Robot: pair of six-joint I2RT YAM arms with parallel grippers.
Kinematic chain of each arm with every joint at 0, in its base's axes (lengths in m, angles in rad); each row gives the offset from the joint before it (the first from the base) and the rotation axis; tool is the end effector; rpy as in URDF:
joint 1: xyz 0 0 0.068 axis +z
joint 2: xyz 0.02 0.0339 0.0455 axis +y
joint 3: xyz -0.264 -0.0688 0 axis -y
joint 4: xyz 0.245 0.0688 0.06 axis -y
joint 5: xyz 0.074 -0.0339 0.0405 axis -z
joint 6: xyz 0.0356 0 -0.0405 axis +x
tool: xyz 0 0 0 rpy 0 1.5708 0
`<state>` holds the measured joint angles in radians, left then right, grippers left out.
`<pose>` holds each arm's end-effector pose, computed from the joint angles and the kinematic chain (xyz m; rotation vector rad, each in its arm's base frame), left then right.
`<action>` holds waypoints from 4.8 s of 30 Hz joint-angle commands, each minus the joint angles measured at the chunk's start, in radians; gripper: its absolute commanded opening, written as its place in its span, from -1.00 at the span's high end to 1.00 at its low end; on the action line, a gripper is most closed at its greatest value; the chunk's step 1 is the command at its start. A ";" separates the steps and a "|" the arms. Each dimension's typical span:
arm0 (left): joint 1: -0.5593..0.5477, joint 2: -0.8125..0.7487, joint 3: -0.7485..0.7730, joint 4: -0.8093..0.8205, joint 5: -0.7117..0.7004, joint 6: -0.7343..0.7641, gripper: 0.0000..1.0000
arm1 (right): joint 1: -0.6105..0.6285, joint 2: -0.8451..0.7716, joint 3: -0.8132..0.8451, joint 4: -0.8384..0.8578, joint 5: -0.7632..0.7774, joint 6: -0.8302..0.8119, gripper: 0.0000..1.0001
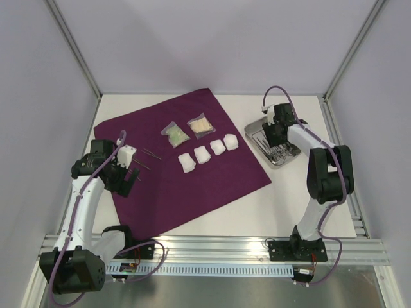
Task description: Prepare the surgical pack
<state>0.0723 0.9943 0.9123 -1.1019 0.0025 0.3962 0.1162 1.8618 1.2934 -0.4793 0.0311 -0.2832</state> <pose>0.1661 0.0119 0.2731 0.4460 2.7259 0.1222 0.3868 0.0440 0.1902 -0.5093 2.5712 -0.0991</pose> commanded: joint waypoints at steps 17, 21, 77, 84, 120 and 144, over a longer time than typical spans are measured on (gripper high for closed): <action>0.000 0.181 0.280 0.134 -0.110 -0.685 -0.61 | 0.625 -0.352 -0.074 0.111 0.400 0.604 0.03; -0.002 0.226 0.171 0.201 -0.156 -0.789 -0.42 | 0.700 -0.317 -0.095 0.123 0.397 0.630 0.04; 0.000 0.233 0.301 0.129 0.262 -0.550 1.00 | 0.780 -0.528 -0.060 0.054 0.069 0.375 -0.14; -0.002 -0.060 0.351 0.160 0.815 -0.468 1.00 | 0.795 -0.612 -0.011 0.304 -0.376 0.429 -0.48; 0.000 -0.333 0.390 0.435 1.268 -0.743 1.00 | 1.002 -0.489 0.053 0.647 -0.545 0.653 0.26; -0.002 -0.336 0.419 0.221 0.596 -0.823 1.00 | 1.113 -0.398 0.107 0.619 -0.033 0.622 0.07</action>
<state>0.0719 0.6666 1.3121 -0.8696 0.6167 -0.3969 1.2236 1.4452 1.3304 0.1081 -0.0494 0.3180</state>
